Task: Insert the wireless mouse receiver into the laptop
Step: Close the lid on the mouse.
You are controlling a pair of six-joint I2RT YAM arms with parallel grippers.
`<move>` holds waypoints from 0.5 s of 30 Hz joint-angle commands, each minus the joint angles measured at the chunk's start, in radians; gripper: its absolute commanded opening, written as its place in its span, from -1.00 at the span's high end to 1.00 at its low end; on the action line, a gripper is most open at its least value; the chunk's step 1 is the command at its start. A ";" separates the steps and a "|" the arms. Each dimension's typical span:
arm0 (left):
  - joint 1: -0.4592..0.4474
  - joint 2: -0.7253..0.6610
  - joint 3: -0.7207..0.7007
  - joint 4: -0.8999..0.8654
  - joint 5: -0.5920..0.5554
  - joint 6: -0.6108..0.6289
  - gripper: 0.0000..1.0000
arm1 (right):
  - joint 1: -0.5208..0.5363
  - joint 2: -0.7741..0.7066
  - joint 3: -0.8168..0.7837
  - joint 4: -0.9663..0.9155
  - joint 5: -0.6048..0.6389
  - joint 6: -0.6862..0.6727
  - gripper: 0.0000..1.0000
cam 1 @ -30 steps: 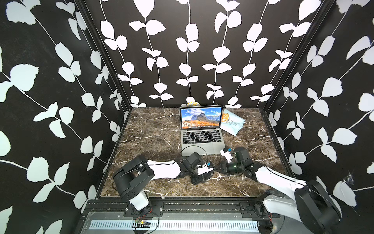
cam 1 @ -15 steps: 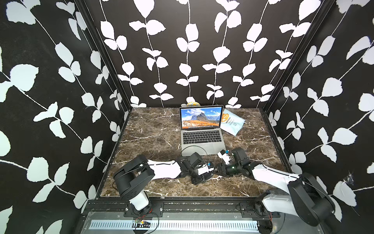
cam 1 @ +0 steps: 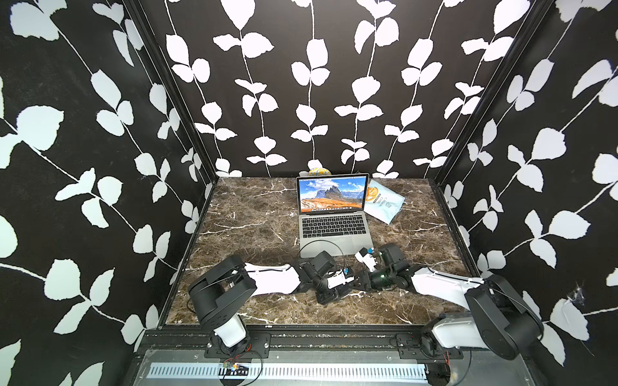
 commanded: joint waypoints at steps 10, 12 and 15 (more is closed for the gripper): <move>-0.011 0.049 -0.013 -0.121 -0.002 0.001 0.41 | 0.008 0.015 0.043 -0.041 0.023 -0.081 0.37; -0.011 0.049 -0.012 -0.122 -0.002 0.001 0.42 | 0.007 0.020 0.044 -0.035 0.018 -0.081 0.32; -0.011 0.052 -0.010 -0.125 -0.008 -0.001 0.42 | 0.008 0.026 0.041 -0.022 0.002 -0.075 0.18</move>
